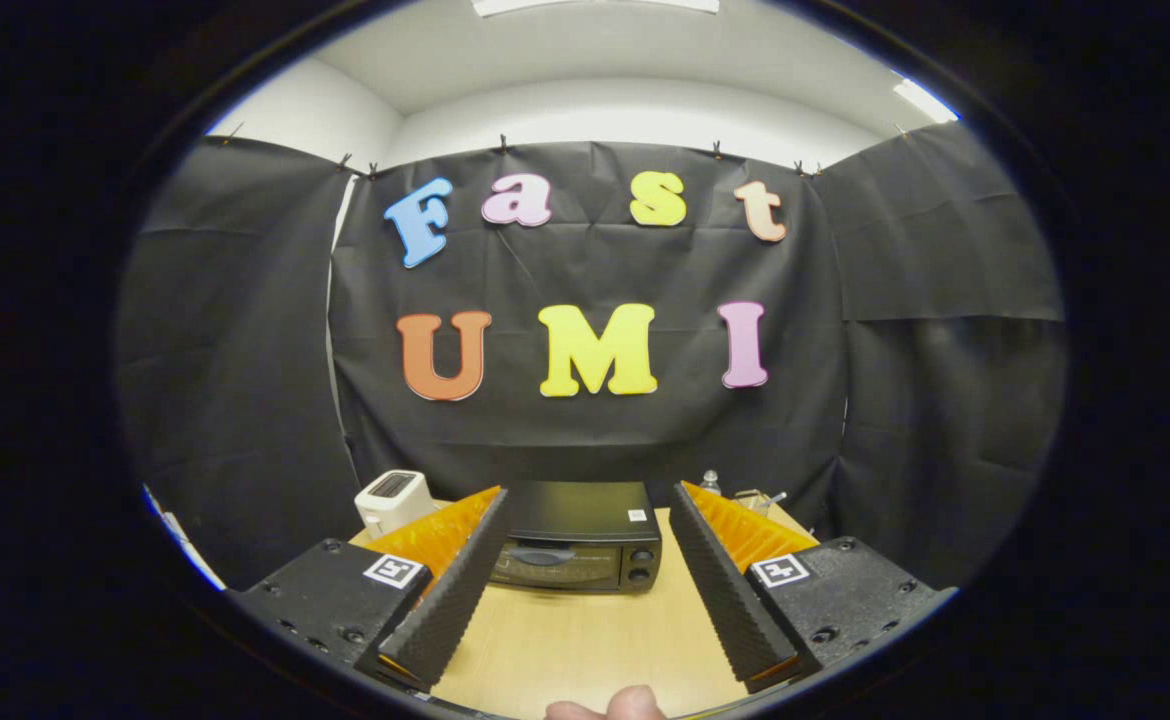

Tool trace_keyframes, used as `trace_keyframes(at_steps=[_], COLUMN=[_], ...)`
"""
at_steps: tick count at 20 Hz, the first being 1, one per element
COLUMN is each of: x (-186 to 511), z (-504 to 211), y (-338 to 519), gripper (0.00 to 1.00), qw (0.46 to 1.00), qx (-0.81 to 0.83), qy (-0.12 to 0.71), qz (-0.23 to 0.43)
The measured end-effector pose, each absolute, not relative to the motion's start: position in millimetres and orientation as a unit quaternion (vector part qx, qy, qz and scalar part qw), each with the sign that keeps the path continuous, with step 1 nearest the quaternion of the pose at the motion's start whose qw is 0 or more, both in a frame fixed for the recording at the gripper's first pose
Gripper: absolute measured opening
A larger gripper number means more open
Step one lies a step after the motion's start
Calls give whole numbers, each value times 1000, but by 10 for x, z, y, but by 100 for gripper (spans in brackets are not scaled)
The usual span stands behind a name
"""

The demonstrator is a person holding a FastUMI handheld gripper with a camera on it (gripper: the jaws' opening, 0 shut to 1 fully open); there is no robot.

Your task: Open the toaster oven, put the food inside, and close the toaster oven door.

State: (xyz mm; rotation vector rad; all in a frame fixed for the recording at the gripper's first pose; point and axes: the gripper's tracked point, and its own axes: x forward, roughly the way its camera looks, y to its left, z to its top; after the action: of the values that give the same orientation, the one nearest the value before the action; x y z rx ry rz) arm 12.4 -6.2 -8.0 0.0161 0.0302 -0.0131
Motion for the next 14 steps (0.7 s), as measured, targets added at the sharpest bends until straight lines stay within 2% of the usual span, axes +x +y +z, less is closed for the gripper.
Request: trace_keyframes(at_steps=[14], x=[559], z=[-238], y=[28], gripper=[100], qw=[999], qx=[2], qy=[35], qz=[-11])
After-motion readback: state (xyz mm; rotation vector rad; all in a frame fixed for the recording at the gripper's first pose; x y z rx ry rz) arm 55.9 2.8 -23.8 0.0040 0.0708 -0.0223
